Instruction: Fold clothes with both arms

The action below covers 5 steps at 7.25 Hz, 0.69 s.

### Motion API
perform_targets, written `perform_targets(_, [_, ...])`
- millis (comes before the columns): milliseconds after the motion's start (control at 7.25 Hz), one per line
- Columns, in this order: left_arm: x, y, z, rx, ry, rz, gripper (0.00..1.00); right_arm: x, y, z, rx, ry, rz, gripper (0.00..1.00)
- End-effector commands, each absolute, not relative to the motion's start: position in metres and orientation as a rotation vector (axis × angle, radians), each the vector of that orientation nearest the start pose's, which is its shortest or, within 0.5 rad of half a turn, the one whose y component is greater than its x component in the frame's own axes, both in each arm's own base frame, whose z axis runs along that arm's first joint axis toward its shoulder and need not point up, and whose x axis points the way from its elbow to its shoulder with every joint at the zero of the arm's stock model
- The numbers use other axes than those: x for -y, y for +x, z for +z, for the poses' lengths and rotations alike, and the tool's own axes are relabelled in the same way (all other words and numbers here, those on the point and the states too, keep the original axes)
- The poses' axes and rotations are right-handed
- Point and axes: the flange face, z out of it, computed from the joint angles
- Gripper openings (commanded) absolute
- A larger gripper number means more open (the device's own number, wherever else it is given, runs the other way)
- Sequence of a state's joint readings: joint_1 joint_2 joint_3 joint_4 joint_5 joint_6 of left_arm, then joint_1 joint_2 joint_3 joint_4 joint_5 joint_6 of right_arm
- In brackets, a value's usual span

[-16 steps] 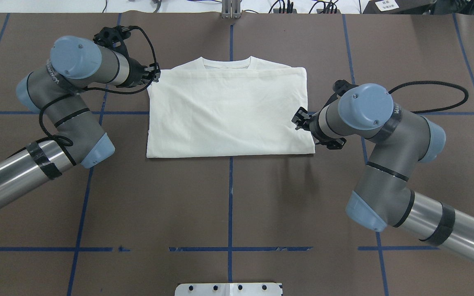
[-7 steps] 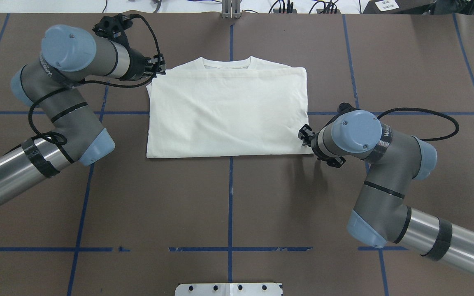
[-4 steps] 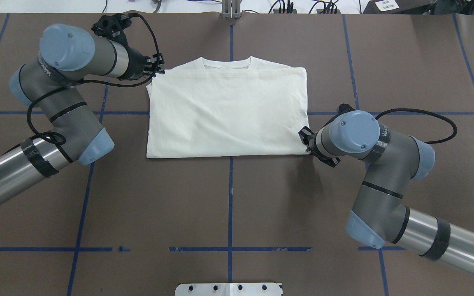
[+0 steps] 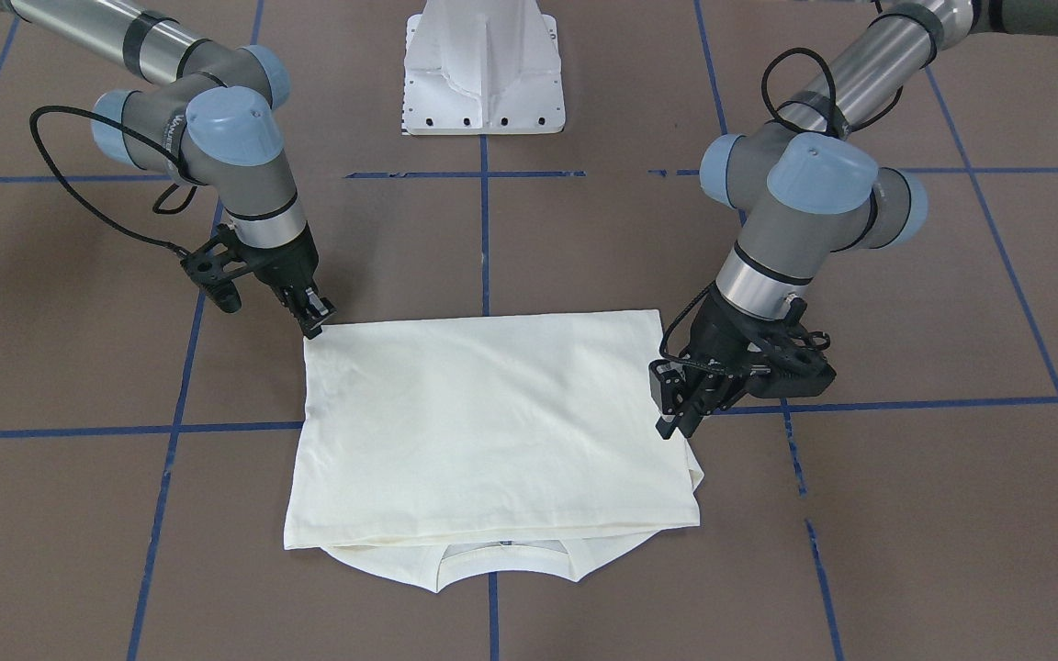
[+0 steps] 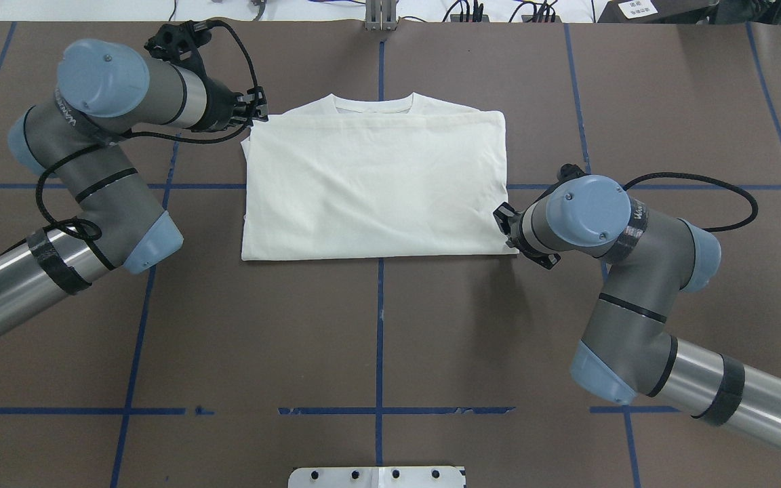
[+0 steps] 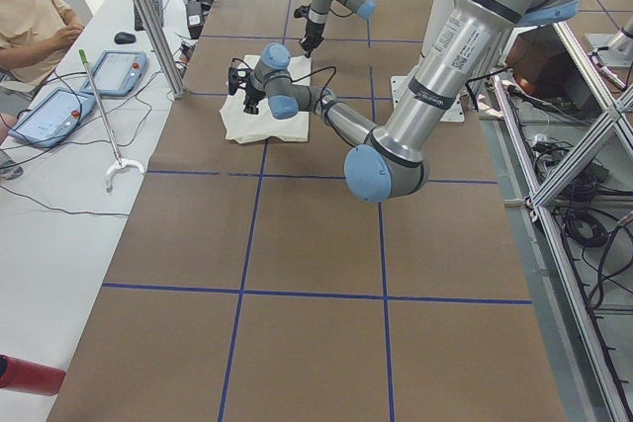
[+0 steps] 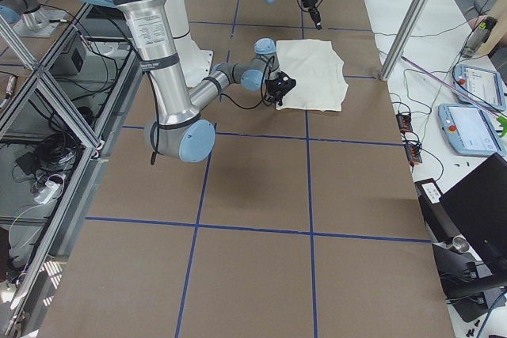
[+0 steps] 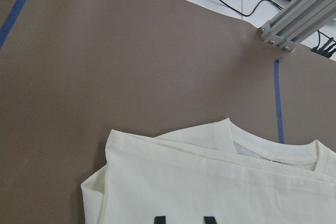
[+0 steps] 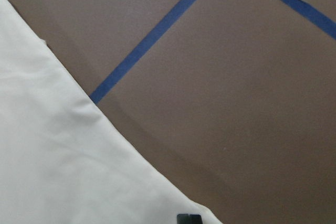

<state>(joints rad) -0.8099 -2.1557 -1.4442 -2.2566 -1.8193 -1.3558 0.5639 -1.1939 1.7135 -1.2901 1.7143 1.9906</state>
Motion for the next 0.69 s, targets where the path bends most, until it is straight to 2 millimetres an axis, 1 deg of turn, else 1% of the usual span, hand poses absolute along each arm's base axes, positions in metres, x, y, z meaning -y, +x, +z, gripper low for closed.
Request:
perform_targets(0, [0.593, 0.415, 0.293, -1.105, 0.368, -0.386, 0.36, 0.441, -0.475, 0.361, 0.832, -0.081, 0.872, 0.02])
perform_targets(138, [0.593, 0.415, 0.293, -1.105, 0.368, -0.386, 0.36, 0.450, -0.468, 0.362, 0.831, -0.064, 0.891, 0.37])
perform_targets(414, [0.593, 0.415, 0.293, -1.105, 0.367, -0.385, 0.36, 0.449, -0.471, 0.367, 0.820, -0.060, 0.893, 0.58])
perform_targets(551, [0.593, 0.415, 0.293, -1.105, 0.367, -0.385, 0.36, 0.443, -0.476, 0.368, 0.817, -0.062, 0.883, 0.59])
